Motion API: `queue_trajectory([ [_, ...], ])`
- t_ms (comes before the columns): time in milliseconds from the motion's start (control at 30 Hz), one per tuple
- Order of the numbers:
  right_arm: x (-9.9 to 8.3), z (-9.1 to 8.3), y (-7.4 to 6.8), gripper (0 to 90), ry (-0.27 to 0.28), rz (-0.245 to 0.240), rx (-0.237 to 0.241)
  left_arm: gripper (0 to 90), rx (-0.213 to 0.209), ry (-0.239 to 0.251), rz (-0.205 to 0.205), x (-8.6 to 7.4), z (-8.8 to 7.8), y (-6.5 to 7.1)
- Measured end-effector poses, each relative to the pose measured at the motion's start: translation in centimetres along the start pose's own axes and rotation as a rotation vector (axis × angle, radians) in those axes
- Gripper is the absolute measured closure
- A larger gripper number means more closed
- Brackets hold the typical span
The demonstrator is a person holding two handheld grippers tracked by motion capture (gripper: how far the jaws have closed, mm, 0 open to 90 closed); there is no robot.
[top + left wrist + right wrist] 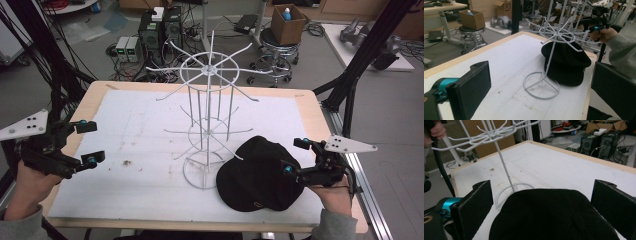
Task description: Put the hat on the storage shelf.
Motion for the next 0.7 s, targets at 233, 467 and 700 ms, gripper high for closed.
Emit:
queue_trajectory([
  [233, -1.5, 1.7, 0.9, 3.1, -0.082, 0.023, -0.035, 3.0, -0.003, -0.005, -0.006, -0.2, 0.1, -0.2],
  [467, -3.1, 3.4, 1.6, 3.1, -0.124, 0.05, -0.035, 3.0, -0.009, -0.009, -0.01, -0.3, 0.2, -0.2],
  [700, -4.2, 4.2, 2.5, 3.2, -0.122, 0.081, -0.056, 3.0, -0.01, -0.014, -0.016, -0.4, 0.2, -0.4],
])
Point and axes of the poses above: each handheld gripper's, and its own axes: z roughly forward along the jaws, x roughly out of its top, y roughly to its right, the point moved 6 cm from there along z, roughly forward along the jaws, and after that the axes turned 12 degrees about -x, right-handed, at the moved point
